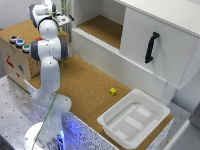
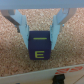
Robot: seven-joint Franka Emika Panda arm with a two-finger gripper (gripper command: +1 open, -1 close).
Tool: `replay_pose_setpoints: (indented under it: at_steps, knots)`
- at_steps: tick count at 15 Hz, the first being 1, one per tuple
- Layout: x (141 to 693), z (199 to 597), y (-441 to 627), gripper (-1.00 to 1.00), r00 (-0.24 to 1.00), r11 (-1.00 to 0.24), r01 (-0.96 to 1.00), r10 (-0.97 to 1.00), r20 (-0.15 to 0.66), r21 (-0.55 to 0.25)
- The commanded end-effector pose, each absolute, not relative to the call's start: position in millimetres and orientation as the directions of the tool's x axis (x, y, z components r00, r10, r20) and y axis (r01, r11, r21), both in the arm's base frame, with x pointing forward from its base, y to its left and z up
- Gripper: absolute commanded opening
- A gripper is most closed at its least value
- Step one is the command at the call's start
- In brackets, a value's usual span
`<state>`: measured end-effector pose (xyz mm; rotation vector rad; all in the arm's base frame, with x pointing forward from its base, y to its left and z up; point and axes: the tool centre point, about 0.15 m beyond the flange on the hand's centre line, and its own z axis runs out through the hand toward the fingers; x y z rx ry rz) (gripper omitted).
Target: Go towards the purple block and grasp it
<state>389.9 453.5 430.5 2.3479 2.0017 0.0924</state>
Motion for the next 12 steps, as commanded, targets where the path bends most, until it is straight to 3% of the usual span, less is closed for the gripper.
replay_pose_setpoints:
  at_steps: [1, 9, 12]
  knots:
    - [389.1, 457.7, 443.6, -1.00, 0.259, -0.257, 0.963, 0.966, -0.013, 0.084]
    - [385.8, 463.6, 358.3, -1.00, 0.425, -0.435, 0.898, 0.898, 0.116, 0.073]
    - [382.3, 459.3, 323.3, -1.00, 0.478, -0.488, 0.871, 0.869, 0.130, 0.064]
